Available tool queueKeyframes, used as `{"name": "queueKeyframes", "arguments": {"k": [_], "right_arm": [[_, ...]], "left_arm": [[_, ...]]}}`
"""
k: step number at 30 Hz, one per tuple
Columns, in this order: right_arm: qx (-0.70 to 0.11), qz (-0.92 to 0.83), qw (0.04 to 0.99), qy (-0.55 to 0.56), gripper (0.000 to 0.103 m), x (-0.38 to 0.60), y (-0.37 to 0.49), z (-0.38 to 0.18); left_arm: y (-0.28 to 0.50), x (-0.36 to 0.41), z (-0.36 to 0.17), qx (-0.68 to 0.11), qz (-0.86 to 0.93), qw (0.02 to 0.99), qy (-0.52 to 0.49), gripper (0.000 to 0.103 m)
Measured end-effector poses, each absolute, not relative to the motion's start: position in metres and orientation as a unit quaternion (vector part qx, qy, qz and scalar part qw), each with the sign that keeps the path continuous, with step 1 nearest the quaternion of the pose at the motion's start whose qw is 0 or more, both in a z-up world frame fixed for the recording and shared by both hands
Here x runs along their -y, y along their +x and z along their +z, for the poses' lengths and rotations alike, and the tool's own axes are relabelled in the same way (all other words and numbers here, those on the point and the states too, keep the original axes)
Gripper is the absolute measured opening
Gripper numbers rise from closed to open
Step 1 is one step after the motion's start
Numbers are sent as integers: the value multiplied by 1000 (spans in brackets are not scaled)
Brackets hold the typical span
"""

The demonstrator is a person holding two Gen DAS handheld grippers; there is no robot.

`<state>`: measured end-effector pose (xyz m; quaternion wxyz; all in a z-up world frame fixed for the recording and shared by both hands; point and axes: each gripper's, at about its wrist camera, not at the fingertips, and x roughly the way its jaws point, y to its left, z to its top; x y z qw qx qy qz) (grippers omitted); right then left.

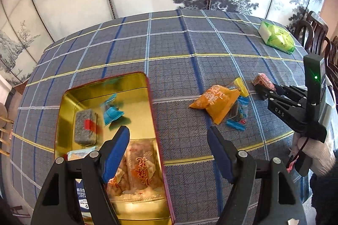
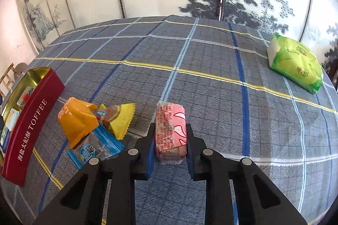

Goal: Organize snacks
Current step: 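Grasp the pink wafer with the right tool while the left tool grasps the orange chip bag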

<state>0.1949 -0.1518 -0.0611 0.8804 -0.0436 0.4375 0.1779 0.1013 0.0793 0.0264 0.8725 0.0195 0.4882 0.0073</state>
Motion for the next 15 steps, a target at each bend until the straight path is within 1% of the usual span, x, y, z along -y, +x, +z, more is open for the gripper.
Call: {"name": "queueKeyframes", "arguments": {"k": [8, 15], "right_arm": [[-446, 98, 890, -11, 25, 209, 184, -61], [-446, 75, 891, -20, 25, 216, 180, -61]], "left_arm": [[130, -53, 8, -491, -35, 869, 39, 73], [155, -41, -8, -503, -63, 860, 50, 73]]}}
